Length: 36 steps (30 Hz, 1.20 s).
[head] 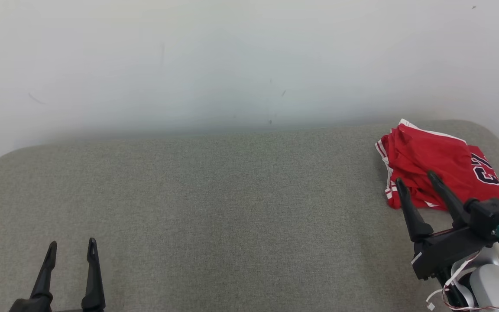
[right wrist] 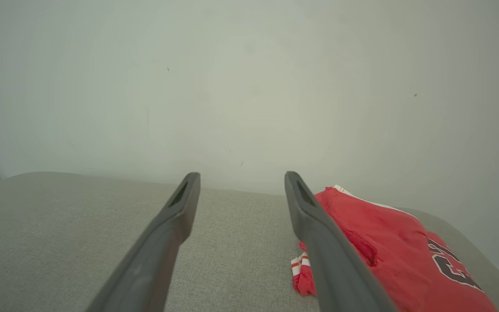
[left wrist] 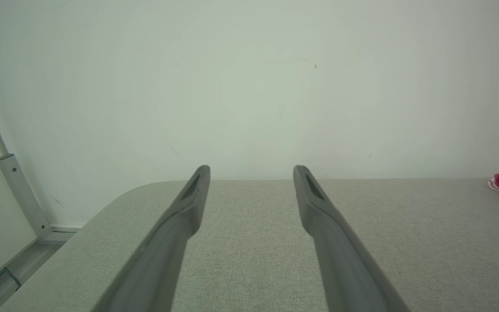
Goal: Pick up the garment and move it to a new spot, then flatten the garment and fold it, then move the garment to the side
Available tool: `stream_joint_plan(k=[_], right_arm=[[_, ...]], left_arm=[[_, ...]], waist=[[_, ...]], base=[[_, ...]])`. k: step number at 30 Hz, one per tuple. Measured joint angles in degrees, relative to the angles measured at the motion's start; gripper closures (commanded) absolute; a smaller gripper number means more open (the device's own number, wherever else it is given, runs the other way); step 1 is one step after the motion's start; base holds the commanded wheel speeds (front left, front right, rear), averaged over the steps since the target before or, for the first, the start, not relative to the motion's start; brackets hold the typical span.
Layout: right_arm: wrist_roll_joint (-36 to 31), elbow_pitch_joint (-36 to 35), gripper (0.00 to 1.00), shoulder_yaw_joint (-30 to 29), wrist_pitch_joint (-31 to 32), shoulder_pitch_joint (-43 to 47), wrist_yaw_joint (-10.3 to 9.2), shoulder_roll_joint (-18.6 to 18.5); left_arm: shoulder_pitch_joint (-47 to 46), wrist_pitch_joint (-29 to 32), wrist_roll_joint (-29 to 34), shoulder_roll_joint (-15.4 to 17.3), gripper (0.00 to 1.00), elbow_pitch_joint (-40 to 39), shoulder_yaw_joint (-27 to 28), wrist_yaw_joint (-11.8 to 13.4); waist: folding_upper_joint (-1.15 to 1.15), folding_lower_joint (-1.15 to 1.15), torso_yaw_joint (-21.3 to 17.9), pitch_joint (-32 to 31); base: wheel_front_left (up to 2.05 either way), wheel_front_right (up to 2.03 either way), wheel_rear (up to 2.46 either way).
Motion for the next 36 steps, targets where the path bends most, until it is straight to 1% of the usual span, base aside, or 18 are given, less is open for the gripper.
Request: stream_joint_plan(k=[5, 11, 16, 22, 32, 36], right_arm=[[-2.22, -2.66, 0.00, -3.70, 1.59, 3.96, 0.00, 2.94], [-4.52, -4.26, 0.00, -8.73, 3.03, 8.15, -0.01, 6.80], [-5.03, -4.98, 0.00, -9.58, 3.60, 9.91, -0.01, 9.04], [-5.36, -5.20, 0.00, -9.16, 4.31, 10.22, 0.00, 9.95], [-5.42, -5.43, 0.00, -8.22, 4.60, 10.22, 0.00, 10.00], [-5.41, -5.39, 0.00, -8.18, 4.75, 10.23, 0.00, 9.92]], left_arm=[[1.15, 0.00, -0.12, 0.43, 0.00, -0.07, 0.24, 0.54], [2.16, 0.10, -0.59, 0.79, 0.00, -0.23, 0.82, 1.00], [2.74, 0.56, -1.75, 0.98, 0.00, -0.25, 1.13, 1.04], [3.40, 2.12, -2.71, 1.32, 0.00, -0.44, 0.85, 0.64], [3.67, 4.12, -3.27, 1.72, 0.00, -0.93, 0.01, 0.47], [3.71, 5.89, -3.65, 2.02, 0.00, -0.89, -0.44, 0.11]], waist=[[0.00, 0.00, 0.14, -0.36], [0.00, 0.00, 0.23, -1.04], [0.00, 0.00, -0.04, -1.61], [0.00, 0.00, -0.39, -2.29], [0.00, 0.01, -0.05, -2.22], [0.00, 0.00, 0.19, -2.21]], base=[[0.00, 0.00, 0.00], [0.00, 0.00, 0.00], [0.00, 0.00, 0.00], [0.00, 0.00, 0.00], [0.00, 0.00, 0.00], [0.00, 0.00, 0.00]])
